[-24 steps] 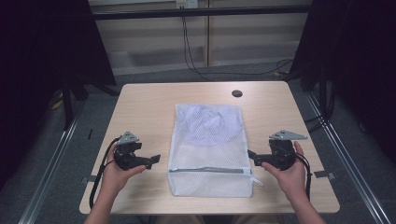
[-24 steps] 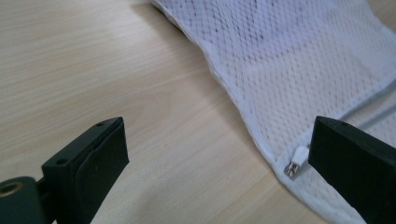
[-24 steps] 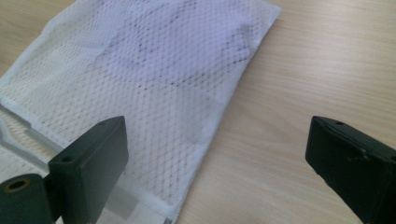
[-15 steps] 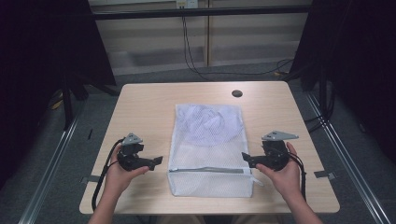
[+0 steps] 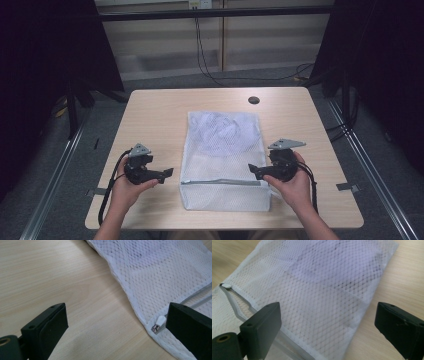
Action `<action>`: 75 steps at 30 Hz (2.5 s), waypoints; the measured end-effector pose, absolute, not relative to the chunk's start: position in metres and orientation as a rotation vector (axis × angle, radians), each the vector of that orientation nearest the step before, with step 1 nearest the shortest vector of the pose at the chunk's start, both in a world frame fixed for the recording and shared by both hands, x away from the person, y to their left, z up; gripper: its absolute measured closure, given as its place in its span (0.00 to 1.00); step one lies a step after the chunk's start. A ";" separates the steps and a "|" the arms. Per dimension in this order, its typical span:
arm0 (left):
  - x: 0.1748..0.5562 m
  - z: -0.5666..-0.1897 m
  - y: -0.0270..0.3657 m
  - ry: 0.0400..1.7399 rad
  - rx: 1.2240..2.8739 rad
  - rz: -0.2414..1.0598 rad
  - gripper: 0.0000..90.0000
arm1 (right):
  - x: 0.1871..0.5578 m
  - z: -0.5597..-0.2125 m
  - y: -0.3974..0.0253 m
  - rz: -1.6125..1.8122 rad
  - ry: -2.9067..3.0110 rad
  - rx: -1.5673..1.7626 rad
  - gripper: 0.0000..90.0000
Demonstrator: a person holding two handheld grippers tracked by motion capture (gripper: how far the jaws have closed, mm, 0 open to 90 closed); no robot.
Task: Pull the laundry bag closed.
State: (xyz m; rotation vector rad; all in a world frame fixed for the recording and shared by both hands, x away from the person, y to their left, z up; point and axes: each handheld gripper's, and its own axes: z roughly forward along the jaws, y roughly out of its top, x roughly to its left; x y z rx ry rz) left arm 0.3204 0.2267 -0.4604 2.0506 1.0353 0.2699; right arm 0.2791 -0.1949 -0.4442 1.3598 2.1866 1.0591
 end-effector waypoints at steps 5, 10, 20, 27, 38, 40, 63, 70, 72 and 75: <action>0.320 -0.457 0.229 1.034 2.028 0.269 0.04 | 0.281 -0.442 -0.185 1.069 2.199 1.346 0.08; 0.320 -0.456 0.232 1.032 2.023 0.265 0.04 | 0.285 -0.440 -0.176 1.084 2.209 1.331 0.08; 0.319 -0.456 0.232 1.028 2.029 0.255 0.04 | 0.290 -0.438 -0.155 1.116 2.250 1.312 0.09; 0.318 -0.457 0.232 1.024 2.032 0.254 0.04 | 0.292 -0.437 -0.145 1.125 2.269 1.305 0.09; 0.318 -0.457 0.232 1.017 2.033 0.246 0.04 | 0.297 -0.439 -0.125 1.140 2.291 1.277 0.09; 0.318 -0.457 0.232 1.018 2.035 0.247 0.04 | 0.297 -0.440 -0.122 1.136 2.293 1.283 0.10; 0.319 -0.457 0.233 1.015 2.026 0.238 0.04 | 0.304 -0.446 -0.092 1.184 2.325 1.278 0.11; 0.319 -0.456 0.234 1.019 2.018 0.239 0.04 | 0.306 -0.446 -0.081 1.212 2.338 1.277 0.13; 0.319 -0.456 0.234 1.018 2.019 0.235 0.04 | 0.306 -0.448 -0.077 1.208 2.350 1.274 0.15; 0.319 -0.456 0.234 1.015 2.021 0.235 0.04 | 0.306 -0.449 -0.074 1.210 2.359 1.277 0.15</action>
